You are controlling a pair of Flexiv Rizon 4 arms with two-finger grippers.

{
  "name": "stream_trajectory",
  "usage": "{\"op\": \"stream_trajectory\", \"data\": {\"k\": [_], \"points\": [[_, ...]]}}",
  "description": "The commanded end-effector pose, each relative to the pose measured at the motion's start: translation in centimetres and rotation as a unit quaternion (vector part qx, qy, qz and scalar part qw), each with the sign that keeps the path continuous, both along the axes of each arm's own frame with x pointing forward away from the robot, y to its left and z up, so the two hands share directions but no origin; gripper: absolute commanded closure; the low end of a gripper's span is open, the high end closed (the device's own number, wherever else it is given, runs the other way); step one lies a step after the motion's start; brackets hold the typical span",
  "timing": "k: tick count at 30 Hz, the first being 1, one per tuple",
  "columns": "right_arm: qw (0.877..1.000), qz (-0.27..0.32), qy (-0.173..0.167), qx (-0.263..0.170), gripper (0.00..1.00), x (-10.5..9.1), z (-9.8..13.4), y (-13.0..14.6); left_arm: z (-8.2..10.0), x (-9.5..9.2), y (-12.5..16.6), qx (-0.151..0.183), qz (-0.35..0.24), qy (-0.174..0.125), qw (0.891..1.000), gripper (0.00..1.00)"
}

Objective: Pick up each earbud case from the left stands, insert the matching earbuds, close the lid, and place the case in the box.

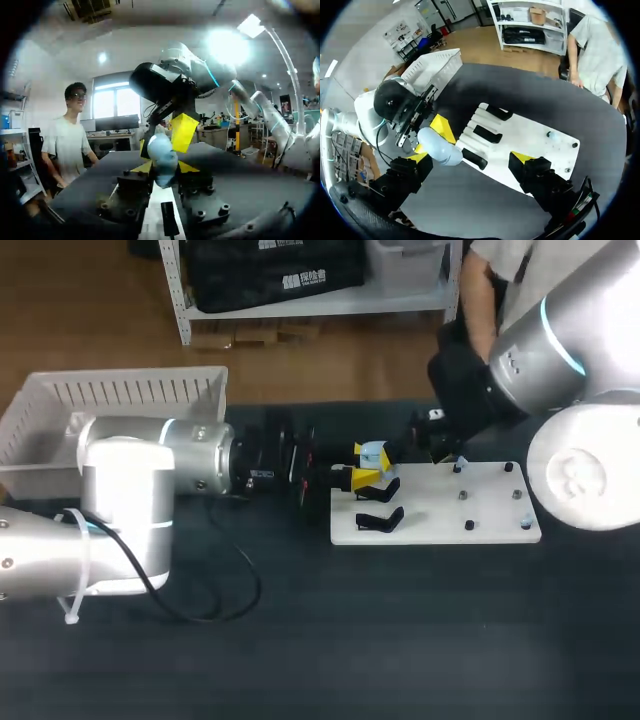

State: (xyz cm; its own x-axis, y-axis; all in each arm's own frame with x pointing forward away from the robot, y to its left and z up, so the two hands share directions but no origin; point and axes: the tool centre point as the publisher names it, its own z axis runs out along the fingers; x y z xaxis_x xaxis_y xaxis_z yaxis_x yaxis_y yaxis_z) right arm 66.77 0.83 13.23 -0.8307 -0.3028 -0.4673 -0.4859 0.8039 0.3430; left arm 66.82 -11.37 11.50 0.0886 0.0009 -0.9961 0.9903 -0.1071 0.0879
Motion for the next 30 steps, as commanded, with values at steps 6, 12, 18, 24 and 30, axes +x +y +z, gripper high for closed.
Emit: {"op": "stream_trajectory", "data": {"k": [6,12,18,24,30], "points": [[1.000,-0.004,-0.021,0.004,0.00,0.0,1.8,-0.5,-0.1,0.0,0.0,-0.002,0.001,-0.002,1.000,1.00],[0.999,-0.012,-0.039,-0.020,0.00,-1.2,3.7,-2.9,-0.1,0.0,0.0,-0.002,0.001,-0.002,1.000,1.00],[0.997,-0.052,-0.054,-0.033,0.00,-2.7,4.9,-7.1,-0.1,0.0,0.0,-0.002,0.001,-0.002,1.000,1.00],[0.994,-0.086,-0.056,-0.033,0.00,-3.4,5.3,-10.6,-0.1,0.0,0.0,-0.002,0.001,-0.002,1.000,1.00],[0.993,-0.097,-0.042,-0.060,0.00,-3.9,4.0,-12.4,-0.1,0.0,0.0,-0.002,0.001,-0.002,1.000,1.00]]}}
